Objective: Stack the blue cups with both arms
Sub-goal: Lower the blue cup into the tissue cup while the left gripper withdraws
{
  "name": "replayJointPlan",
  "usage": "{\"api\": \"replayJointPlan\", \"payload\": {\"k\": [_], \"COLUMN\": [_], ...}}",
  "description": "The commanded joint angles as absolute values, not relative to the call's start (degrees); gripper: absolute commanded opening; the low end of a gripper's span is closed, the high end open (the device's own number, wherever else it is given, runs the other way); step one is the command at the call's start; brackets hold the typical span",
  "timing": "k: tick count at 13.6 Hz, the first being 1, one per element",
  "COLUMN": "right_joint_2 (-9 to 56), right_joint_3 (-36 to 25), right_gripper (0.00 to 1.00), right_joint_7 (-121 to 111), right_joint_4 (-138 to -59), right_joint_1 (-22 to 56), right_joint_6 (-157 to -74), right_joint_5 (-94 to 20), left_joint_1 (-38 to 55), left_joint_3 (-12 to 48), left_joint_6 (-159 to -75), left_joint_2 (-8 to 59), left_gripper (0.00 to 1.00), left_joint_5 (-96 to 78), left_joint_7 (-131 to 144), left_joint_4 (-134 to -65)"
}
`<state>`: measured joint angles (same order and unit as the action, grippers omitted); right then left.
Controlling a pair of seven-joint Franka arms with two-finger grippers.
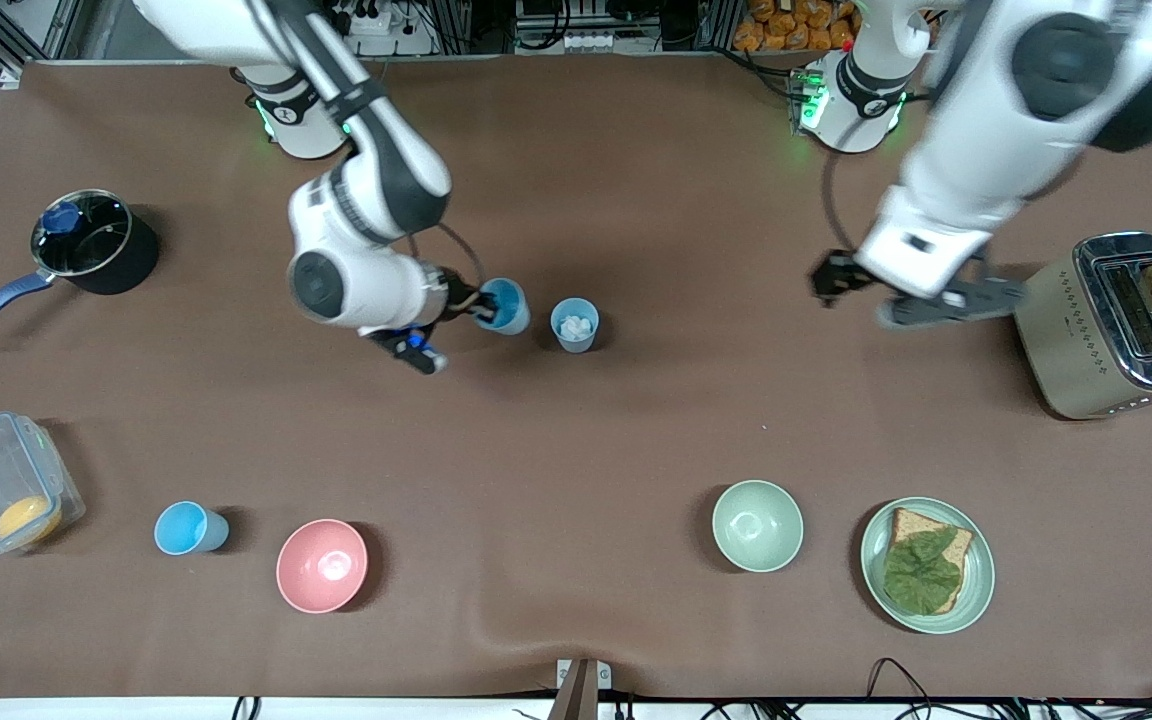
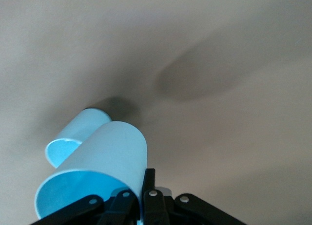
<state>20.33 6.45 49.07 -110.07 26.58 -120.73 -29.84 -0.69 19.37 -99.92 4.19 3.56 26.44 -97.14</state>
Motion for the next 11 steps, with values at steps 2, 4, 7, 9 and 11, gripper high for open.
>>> {"api": "replayJointPlan", "payload": {"k": [2,4,7,9,11], "right_joint_2": [18.8,19.0,19.4,20.5,20.7], "right_joint_3": [5.7,5.8,5.7,5.7,5.7], "right_gripper": [0.0,0.0,0.0,0.0,0.0], "right_joint_7": [51.3,51.4,54.9,56.5,58.4], "right_joint_4": [-111.2,-110.9,-110.7,-110.6,-110.3], "right_joint_1": [27.2,27.2,30.5,31.7,32.1], "right_joint_6": [-122.1,-122.2,-125.6,-128.7,-129.4], "right_joint_5": [-34.4,-35.6,-36.3,-36.3,-36.3], "left_joint_1": [-9.0,-12.7,-15.6,-15.7,-15.7], "left_joint_3": [20.2,20.2,20.0,19.8,19.8], "left_joint_6": [-99.7,-99.6,-97.7,-95.5,-93.5], "left_joint_2": [2.8,2.8,1.9,1.4,1.3], "left_gripper": [1.0,1.0,1.0,1.0,1.0], "left_joint_5": [3.7,3.8,3.8,3.8,3.8], "left_joint_7": [13.7,8.0,3.0,3.2,3.5], "left_joint_4": [-98.5,-98.5,-98.2,-96.3,-94.2]}}
